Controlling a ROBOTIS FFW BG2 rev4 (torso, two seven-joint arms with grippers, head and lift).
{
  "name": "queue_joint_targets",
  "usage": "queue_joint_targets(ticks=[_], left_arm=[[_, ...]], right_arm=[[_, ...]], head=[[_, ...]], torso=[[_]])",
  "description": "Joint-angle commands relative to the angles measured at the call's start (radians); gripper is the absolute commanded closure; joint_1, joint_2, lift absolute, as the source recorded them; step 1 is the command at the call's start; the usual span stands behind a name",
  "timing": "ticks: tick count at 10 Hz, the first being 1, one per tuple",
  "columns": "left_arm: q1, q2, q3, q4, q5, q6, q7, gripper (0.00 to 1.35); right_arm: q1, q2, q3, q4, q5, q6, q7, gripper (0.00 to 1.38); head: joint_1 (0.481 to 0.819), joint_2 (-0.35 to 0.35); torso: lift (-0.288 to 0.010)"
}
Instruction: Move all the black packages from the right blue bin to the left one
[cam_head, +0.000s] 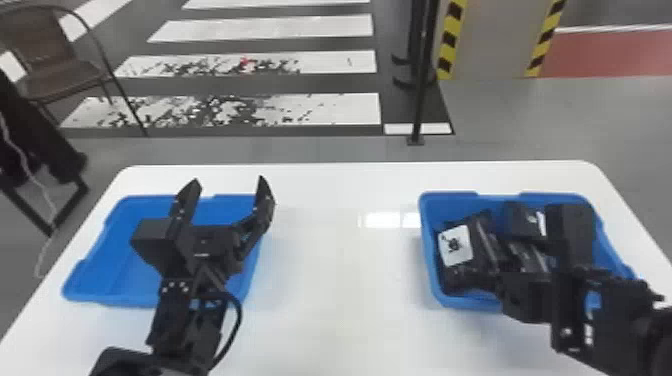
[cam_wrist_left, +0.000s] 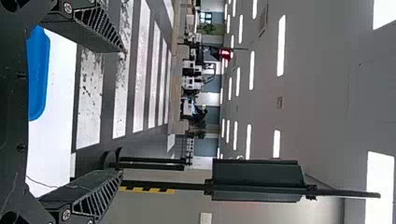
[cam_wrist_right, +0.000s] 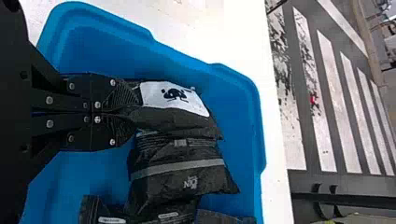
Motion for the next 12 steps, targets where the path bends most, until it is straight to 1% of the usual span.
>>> queue_joint_targets(ticks=[1, 2, 3, 4, 5, 6, 7, 8, 9, 10, 11, 12], left_arm=[[0.002, 0.000, -0.001, 0.000, 0.000, -0.011, 0.000, 0.11], [0.002, 0.002, -0.005, 0.000, 0.002, -0.028, 0.000, 0.10], [0.002, 0.003, -0.016, -0.002, 0.020, -0.057, -0.004, 0.10], [0.002, 0.006, -0.028, -0.012, 0.062, -0.075, -0.011, 0.10], [-0.005, 0.008, -0.042, -0.017, 0.140, -0.062, -0.020, 0.10], [-0.005, 0.008, -0.046, -0.032, 0.204, -0.043, -0.034, 0.10], [0.000, 0.011, -0.048, -0.064, 0.233, -0.021, -0.049, 0.11], [0.000, 0.012, -0.058, -0.083, 0.315, 0.019, -0.077, 0.11], [-0.008, 0.012, -0.062, -0.093, 0.399, 0.053, -0.106, 0.11], [-0.013, 0.015, -0.062, -0.120, 0.461, 0.095, -0.127, 0.11], [-0.018, 0.018, -0.062, -0.150, 0.503, 0.141, -0.146, 0.11], [-0.022, 0.020, -0.062, -0.164, 0.531, 0.186, -0.161, 0.11]], right_arm=[[0.016, 0.000, -0.019, -0.023, 0.003, -0.053, 0.001, 1.15], [0.016, -0.005, -0.042, -0.021, 0.003, -0.099, 0.037, 1.15], [0.001, -0.008, -0.074, -0.019, 0.001, -0.124, 0.109, 1.15], [-0.043, -0.023, -0.084, 0.023, -0.031, -0.136, 0.212, 1.15], [-0.097, -0.041, -0.076, 0.080, -0.045, -0.153, 0.305, 1.15], [-0.112, -0.046, -0.074, 0.089, -0.074, -0.176, 0.344, 1.15], [-0.127, -0.049, -0.064, 0.114, -0.098, -0.215, 0.400, 1.15], [-0.181, -0.067, -0.017, 0.183, -0.134, -0.244, 0.498, 1.15], [-0.249, -0.084, 0.053, 0.266, -0.166, -0.252, 0.586, 1.15], [-0.269, -0.086, 0.081, 0.261, -0.182, -0.252, 0.607, 1.15], [-0.289, -0.089, 0.119, 0.281, -0.244, -0.247, 0.630, 1.15], [-0.313, -0.094, 0.165, 0.300, -0.280, -0.242, 0.652, 1.15]], head=[[0.695, 0.077], [0.695, 0.074], [0.695, 0.068], [0.695, 0.061], [0.695, 0.058], [0.695, 0.062], [0.695, 0.061], [0.695, 0.064], [0.695, 0.075], [0.695, 0.093], [0.695, 0.107], [0.695, 0.117]], torso=[[-0.154], [-0.154], [-0.154], [-0.154], [-0.154], [-0.154], [-0.154], [-0.154], [-0.154], [-0.154], [-0.154], [-0.154]])
